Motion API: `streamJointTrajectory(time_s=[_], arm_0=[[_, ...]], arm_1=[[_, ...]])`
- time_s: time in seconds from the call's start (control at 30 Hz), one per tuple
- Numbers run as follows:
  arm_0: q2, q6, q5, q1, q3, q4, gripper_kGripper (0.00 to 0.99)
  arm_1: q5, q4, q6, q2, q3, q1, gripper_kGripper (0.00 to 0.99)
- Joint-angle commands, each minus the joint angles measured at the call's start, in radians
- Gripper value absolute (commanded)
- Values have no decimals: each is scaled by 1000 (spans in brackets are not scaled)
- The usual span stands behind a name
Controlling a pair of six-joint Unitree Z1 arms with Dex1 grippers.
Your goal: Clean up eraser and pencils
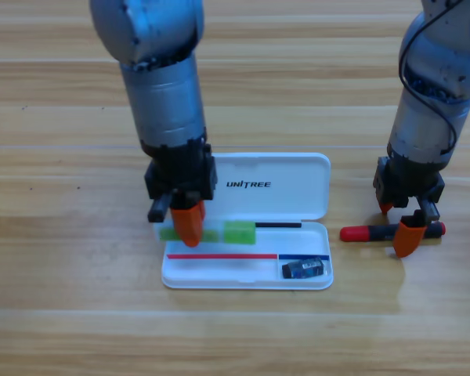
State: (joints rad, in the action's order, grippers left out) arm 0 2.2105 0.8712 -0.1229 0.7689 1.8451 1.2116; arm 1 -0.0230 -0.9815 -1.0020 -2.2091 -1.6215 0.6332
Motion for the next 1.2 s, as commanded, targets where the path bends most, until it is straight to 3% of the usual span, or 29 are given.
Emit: streamJointTrajectory(time_s=[0.03,0.2,0.4,1.2], arm_0=[[74,-21,-9,29,22,22,0],[89,-40,-12,33,31,25,0],[103,-57,-18,41,36,26,0],[161,-72,-21,47,71,25,0]], arm_1=[[-3,15,-17,-93,-3,-27,715],[-5,12,-37,-95,3,-29,327],[-9,-8,-76,-84,23,-29,2],[-25,-42,-38,60,57,-13,0]])
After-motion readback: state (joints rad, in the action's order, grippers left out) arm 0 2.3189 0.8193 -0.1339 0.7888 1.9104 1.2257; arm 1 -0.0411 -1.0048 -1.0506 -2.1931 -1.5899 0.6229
